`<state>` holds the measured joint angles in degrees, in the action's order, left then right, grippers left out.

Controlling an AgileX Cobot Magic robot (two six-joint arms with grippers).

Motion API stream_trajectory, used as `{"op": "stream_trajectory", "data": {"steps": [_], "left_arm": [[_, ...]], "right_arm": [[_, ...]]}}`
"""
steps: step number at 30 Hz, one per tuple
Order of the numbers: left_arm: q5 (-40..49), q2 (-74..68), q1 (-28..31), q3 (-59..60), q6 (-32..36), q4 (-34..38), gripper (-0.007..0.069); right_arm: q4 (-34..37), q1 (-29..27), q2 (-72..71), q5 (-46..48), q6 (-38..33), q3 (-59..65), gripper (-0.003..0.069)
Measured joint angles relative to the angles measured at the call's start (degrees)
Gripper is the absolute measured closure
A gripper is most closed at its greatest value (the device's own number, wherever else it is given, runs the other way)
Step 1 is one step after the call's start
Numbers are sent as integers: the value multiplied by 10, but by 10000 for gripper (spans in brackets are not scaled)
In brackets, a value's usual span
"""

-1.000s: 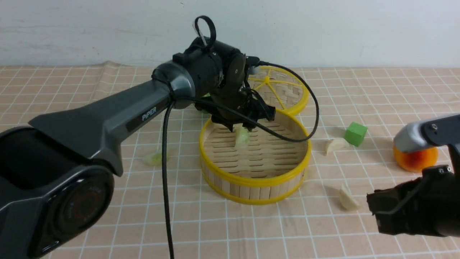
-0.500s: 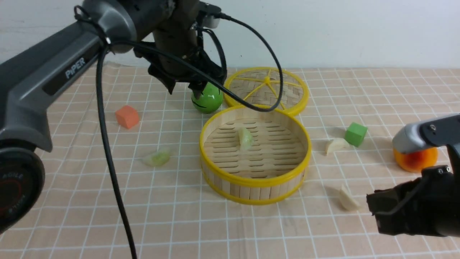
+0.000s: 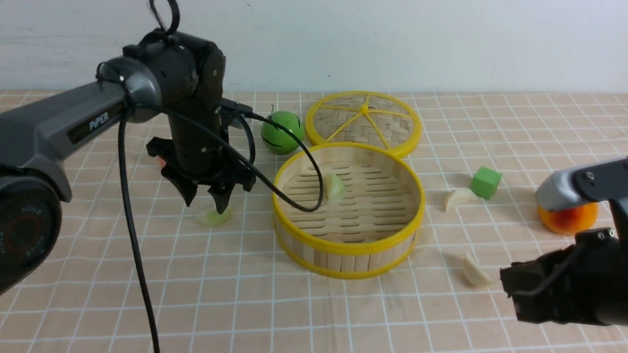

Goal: Put the dumplings into the steamer on the table with the brown tablecloth.
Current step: 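Reach for and grasp a dumpling on the table with the left gripper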

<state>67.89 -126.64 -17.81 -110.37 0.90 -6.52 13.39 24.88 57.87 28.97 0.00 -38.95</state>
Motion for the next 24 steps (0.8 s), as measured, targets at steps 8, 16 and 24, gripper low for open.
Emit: {"op": "stream_trajectory", "data": {"steps": [8, 16, 24], "left_arm": [[-53, -52, 0, 0, -14, -18, 220], [-35, -53, 0, -13, -74, -10, 268], [-13, 36, -3, -34, -92, 128, 638]], "right_arm": [[0, 0, 16, -10, 0, 0, 539], [0, 0, 36, -10, 0, 0, 529], [0, 0, 36, -10, 0, 0, 521]]}}
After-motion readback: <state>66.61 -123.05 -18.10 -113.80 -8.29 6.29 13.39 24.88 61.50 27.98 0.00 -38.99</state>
